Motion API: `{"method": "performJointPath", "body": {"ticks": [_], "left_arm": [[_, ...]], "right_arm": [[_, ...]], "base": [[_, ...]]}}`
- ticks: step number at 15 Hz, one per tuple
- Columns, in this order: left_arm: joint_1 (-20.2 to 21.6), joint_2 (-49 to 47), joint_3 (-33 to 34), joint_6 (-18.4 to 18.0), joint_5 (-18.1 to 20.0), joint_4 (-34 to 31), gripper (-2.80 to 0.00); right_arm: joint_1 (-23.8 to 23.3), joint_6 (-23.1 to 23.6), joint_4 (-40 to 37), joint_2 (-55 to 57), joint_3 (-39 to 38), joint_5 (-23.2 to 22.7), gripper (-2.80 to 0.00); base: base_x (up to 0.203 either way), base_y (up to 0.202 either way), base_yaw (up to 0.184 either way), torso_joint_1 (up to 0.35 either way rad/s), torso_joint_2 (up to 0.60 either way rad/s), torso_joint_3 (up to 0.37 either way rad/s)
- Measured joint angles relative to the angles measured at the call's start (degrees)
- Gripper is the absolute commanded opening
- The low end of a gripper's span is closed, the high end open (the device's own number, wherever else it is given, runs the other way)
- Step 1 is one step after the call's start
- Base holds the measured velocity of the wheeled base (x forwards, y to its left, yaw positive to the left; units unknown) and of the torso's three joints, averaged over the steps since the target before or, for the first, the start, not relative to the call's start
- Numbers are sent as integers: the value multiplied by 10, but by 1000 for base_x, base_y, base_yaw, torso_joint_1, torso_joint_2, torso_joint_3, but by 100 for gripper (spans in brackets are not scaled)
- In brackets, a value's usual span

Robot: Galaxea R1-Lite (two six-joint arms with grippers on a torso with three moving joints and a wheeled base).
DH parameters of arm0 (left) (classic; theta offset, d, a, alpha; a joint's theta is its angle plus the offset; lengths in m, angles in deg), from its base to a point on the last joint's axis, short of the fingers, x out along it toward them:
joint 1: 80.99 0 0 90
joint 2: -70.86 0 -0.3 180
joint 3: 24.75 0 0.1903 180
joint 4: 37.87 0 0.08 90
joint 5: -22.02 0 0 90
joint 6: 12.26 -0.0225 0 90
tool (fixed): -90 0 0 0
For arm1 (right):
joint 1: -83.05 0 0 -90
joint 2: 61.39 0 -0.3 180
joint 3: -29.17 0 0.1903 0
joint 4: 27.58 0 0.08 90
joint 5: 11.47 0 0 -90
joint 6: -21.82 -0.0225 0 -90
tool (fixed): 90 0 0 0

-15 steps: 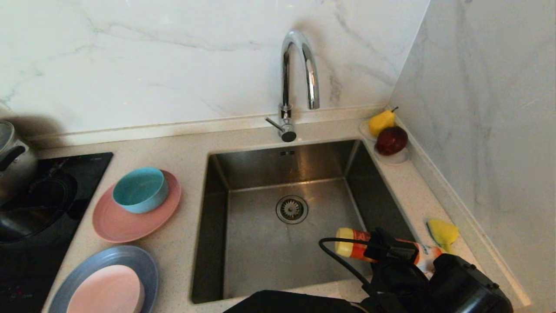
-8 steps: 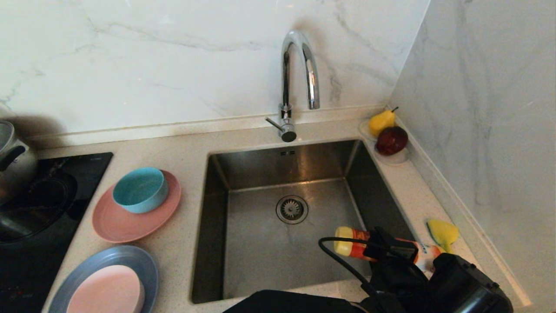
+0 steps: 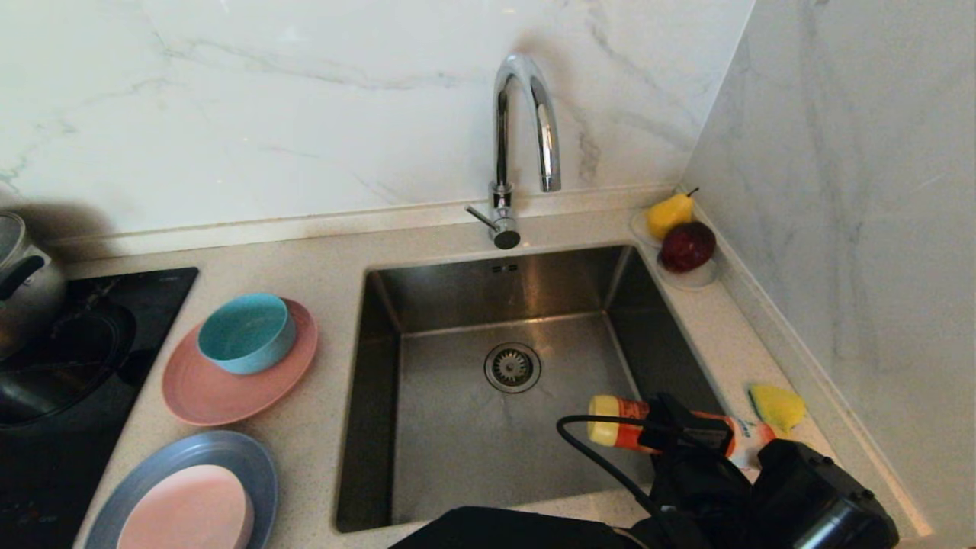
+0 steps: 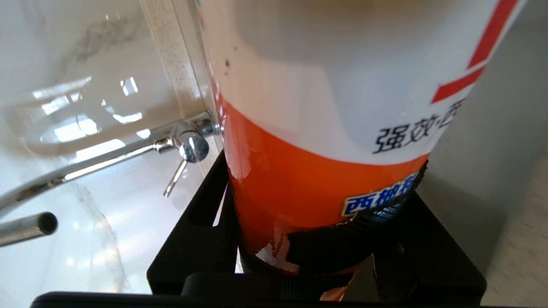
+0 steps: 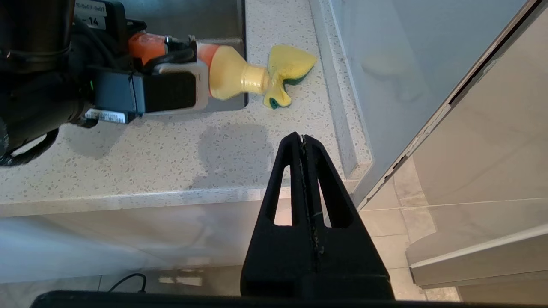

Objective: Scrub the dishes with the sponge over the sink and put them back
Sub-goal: Squeeze it onto the sponge

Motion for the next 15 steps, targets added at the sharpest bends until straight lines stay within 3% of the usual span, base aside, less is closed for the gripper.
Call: {"method": "performJointPath", "body": {"ticks": [15], "left_arm": [[8,-5,0,-4,4,15,-280]], "right_arm": [[0,0,0,0,0,0,-280]], "base": [[0,0,0,0,0,0]]}}
